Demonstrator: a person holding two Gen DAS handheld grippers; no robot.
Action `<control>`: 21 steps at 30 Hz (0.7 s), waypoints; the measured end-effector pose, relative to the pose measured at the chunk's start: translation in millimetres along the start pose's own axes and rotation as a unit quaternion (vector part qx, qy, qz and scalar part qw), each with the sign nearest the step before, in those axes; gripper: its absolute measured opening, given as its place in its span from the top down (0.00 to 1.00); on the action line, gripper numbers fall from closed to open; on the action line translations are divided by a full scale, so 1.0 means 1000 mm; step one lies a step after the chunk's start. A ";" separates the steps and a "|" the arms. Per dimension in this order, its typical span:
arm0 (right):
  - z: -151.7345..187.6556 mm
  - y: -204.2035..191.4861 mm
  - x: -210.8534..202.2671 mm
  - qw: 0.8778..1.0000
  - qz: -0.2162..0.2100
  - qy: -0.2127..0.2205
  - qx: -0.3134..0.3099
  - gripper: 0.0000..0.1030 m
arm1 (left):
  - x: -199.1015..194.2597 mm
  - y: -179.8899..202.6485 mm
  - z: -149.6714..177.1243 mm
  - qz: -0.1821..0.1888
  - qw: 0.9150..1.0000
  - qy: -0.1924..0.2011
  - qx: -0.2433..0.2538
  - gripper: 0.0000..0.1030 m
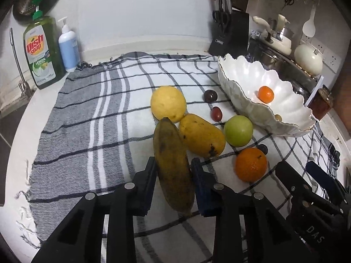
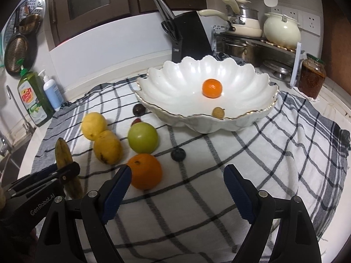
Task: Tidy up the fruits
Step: 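Grasp the yellow banana with the left gripper and lift it, then grasp the large orange with the right gripper while the left carries the banana toward the bowl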
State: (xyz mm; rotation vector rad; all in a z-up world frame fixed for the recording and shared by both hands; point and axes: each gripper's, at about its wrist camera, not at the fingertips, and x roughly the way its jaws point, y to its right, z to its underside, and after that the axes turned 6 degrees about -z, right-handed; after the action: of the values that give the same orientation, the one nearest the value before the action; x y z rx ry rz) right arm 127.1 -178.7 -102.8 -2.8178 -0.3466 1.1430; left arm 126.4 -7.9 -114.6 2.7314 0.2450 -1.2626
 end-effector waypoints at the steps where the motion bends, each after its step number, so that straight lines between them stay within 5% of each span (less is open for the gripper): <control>1: -0.001 -0.003 -0.002 1.000 -0.001 0.002 -0.003 0.16 | -0.002 -0.002 -0.001 0.002 1.000 0.002 0.000 0.70; 21: 0.001 -0.032 0.023 1.000 -0.001 -0.022 -0.020 0.20 | -0.004 -0.031 -0.007 0.000 1.000 0.021 0.005 0.71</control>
State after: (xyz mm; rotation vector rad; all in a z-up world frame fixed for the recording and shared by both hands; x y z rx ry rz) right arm 136.9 -141.7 -114.2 -2.8288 -0.3804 1.2123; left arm 122.9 23.5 -108.4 2.7689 0.2445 -1.2114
